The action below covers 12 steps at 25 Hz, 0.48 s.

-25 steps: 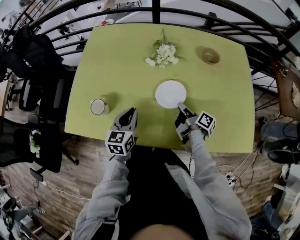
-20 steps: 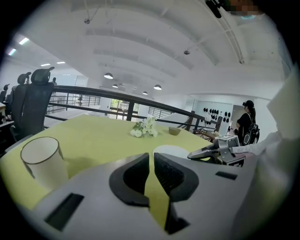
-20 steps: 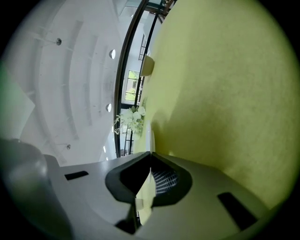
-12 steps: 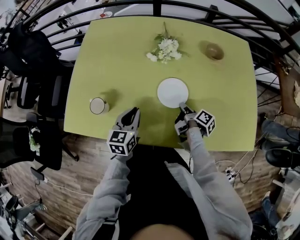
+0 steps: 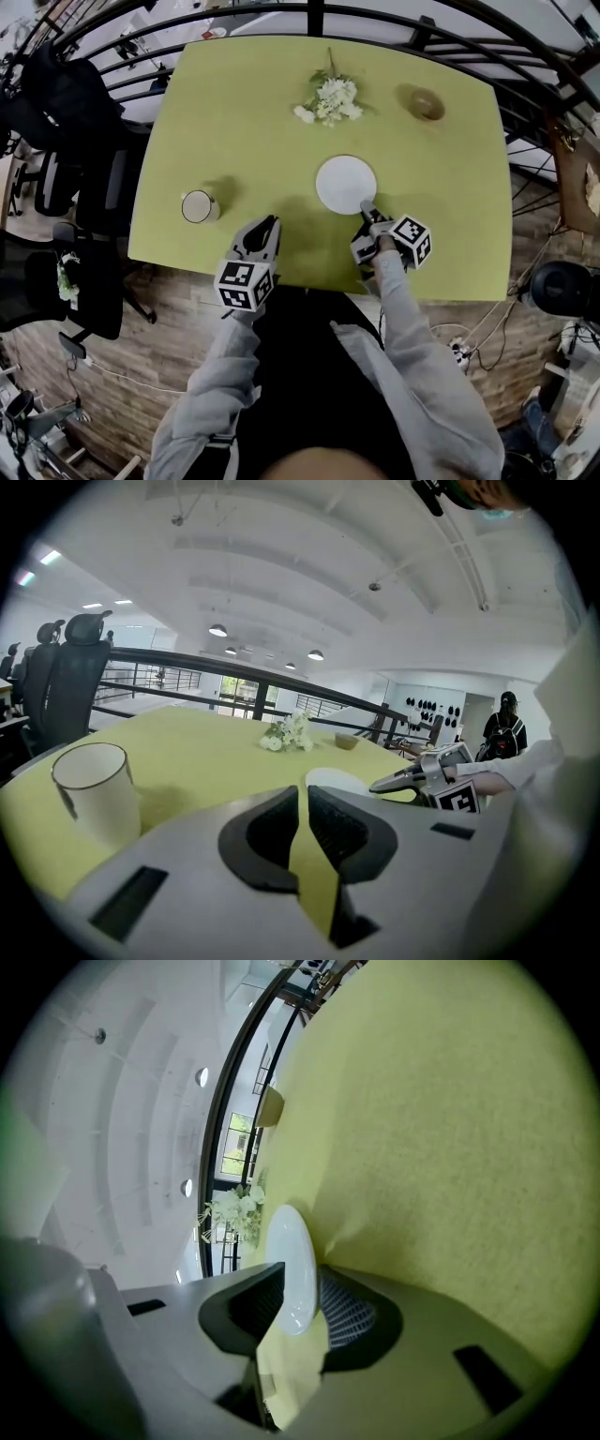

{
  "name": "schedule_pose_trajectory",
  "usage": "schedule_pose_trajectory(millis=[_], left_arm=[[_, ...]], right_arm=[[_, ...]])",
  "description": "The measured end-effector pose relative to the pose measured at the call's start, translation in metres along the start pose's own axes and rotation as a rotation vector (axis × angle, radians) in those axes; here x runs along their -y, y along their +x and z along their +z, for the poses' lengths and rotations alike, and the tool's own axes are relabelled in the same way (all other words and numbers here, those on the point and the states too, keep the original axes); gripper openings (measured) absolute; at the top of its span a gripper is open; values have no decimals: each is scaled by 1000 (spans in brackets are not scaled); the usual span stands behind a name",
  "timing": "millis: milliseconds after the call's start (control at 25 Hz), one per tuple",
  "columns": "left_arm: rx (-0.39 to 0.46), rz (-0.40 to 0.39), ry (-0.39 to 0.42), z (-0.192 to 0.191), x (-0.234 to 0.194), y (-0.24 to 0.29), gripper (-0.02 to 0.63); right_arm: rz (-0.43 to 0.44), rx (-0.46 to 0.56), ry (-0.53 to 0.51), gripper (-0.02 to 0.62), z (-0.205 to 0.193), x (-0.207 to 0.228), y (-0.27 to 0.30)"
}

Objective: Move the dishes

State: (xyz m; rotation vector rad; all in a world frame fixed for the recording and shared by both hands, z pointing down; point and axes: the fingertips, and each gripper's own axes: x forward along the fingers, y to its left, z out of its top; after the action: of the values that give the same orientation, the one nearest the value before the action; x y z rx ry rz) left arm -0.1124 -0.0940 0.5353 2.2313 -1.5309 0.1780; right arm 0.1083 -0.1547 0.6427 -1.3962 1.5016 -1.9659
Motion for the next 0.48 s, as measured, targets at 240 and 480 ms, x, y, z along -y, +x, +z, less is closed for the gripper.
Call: schedule_pose_trajectory(millis=[240, 480], left_arm=[[19, 16, -1, 0, 2, -11, 46], [39, 42, -36, -4, 8, -20, 46]], right_arm=[[67, -4, -9, 256, 2, -2, -13], [161, 33, -196, 297, 13, -19, -54]])
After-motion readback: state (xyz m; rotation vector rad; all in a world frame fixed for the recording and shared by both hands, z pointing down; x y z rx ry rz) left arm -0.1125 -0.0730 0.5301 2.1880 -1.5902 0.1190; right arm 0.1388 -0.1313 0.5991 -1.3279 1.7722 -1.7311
